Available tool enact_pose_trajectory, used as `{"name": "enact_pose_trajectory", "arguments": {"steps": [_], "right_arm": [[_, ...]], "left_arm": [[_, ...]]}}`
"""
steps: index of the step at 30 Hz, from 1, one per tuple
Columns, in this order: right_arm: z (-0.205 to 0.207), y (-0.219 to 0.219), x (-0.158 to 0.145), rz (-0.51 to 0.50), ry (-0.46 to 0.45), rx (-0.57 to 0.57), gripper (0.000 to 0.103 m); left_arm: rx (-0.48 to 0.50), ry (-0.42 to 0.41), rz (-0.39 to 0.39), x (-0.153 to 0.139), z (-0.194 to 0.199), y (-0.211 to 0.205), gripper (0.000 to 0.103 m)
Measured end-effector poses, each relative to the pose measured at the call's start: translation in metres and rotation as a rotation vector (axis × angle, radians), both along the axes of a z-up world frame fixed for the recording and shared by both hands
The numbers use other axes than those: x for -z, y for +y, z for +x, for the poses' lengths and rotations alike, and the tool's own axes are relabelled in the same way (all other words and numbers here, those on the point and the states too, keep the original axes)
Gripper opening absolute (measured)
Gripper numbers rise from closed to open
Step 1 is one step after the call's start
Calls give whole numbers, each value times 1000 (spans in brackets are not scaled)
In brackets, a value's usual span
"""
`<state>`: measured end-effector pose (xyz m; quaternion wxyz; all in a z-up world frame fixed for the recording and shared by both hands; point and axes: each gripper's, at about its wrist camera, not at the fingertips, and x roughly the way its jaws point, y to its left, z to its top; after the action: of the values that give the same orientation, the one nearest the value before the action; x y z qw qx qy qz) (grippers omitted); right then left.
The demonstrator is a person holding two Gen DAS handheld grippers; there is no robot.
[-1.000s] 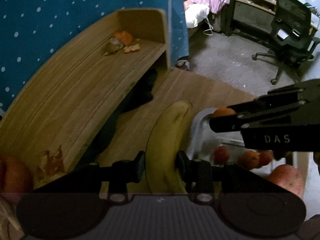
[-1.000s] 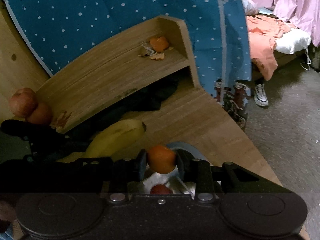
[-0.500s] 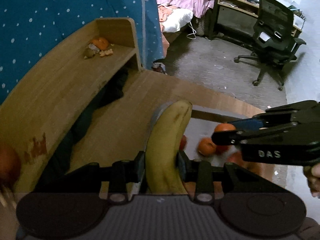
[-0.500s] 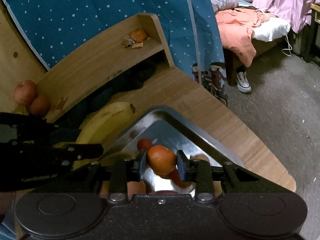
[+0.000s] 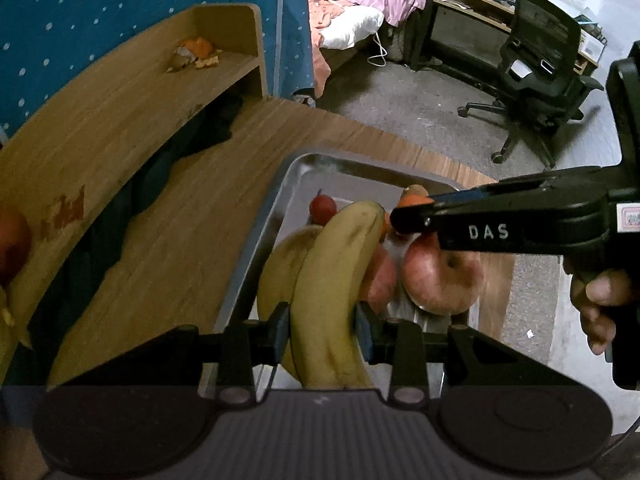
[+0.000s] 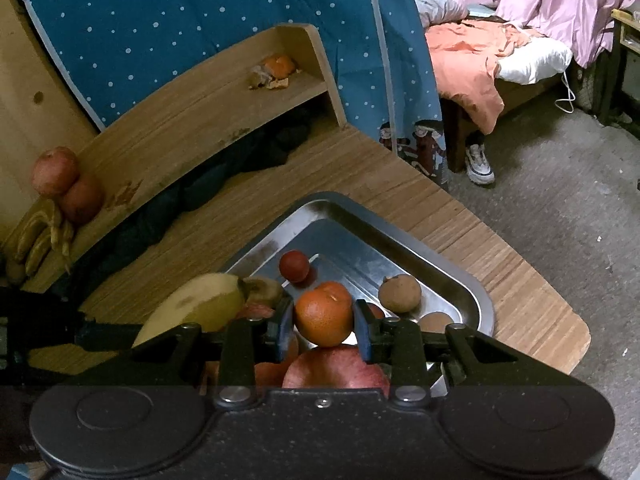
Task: Organize fruits
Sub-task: 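Carry banana and orange over the steel tray and open both tools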
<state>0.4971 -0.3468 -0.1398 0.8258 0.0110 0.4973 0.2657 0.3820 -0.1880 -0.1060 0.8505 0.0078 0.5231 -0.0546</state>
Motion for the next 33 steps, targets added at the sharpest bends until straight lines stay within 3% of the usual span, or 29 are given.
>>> {"name": "enact_pose_trajectory", "arguments": {"steps": [23,27,33], "right_arm": [[-17,-2,-1,-30,-33,36,37],[-20,-3,-4,-29,-41,44,41],[-28,-5,-10,-26,-58,59,52]], "left_arm": [[-25,-14,-6,5,-12,-6,38],[-22,-36,-6,0,-15,-5,48],[-27,-52,0,-5,-22,-3,57]]}}
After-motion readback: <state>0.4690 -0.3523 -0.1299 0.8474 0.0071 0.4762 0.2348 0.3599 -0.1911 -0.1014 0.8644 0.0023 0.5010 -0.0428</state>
